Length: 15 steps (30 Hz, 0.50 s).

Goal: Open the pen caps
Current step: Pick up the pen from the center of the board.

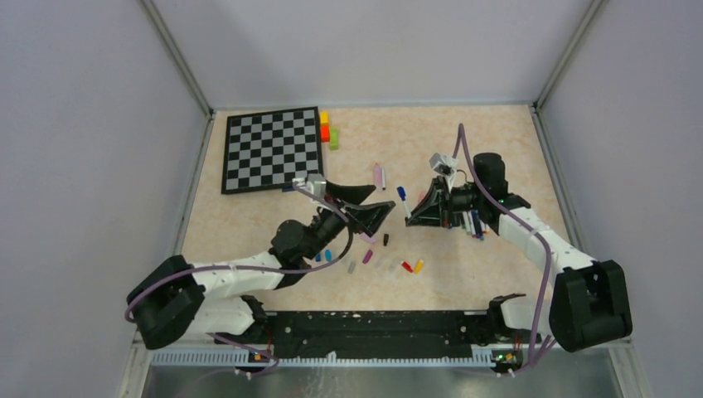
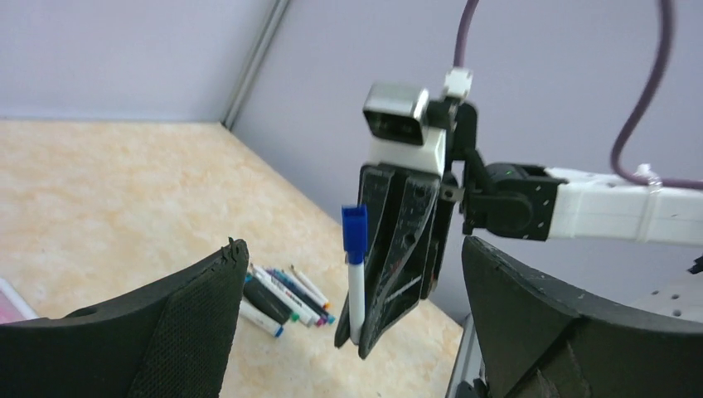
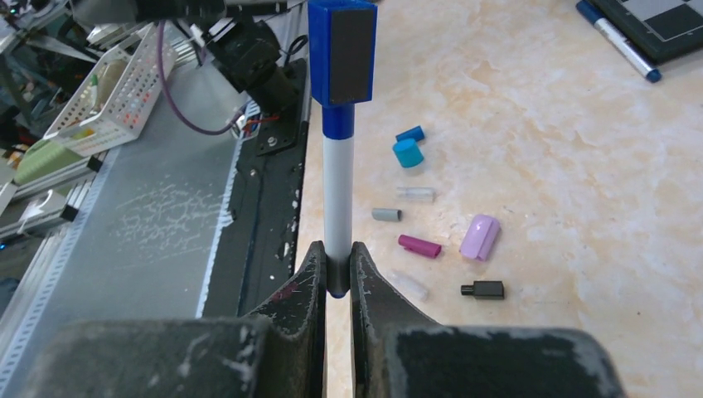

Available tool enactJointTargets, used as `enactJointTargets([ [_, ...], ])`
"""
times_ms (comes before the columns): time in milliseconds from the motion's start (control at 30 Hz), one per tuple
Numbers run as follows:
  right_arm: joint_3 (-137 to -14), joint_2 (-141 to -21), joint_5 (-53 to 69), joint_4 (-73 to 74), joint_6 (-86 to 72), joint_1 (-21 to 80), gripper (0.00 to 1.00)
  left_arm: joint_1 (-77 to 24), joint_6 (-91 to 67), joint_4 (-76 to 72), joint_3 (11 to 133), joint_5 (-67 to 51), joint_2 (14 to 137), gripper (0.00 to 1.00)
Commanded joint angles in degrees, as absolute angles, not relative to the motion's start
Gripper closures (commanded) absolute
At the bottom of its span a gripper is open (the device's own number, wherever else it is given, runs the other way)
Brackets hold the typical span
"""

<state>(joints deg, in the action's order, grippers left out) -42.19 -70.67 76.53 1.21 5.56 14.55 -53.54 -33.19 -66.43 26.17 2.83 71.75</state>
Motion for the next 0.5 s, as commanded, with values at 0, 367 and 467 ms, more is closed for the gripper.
enactJointTargets([
  [0, -44.2, -71.3, 81.8, 7.3, 14.0, 15.1, 1.0, -51.3, -29.9, -65.6, 24.6, -3.7, 65.9, 0.01],
  [367, -43.3, -71.9, 80.3, 5.2, 12.1, 15.2, 1.0, -50.8, -40.8, -54.7, 33.2, -4.4, 71.1, 0.01],
  [467, -43.3, -71.9, 80.2, 5.2, 12.0, 15.1, 1.0, -51.2, -41.1, -55.2, 34.9, -3.9, 73.8, 0.1],
])
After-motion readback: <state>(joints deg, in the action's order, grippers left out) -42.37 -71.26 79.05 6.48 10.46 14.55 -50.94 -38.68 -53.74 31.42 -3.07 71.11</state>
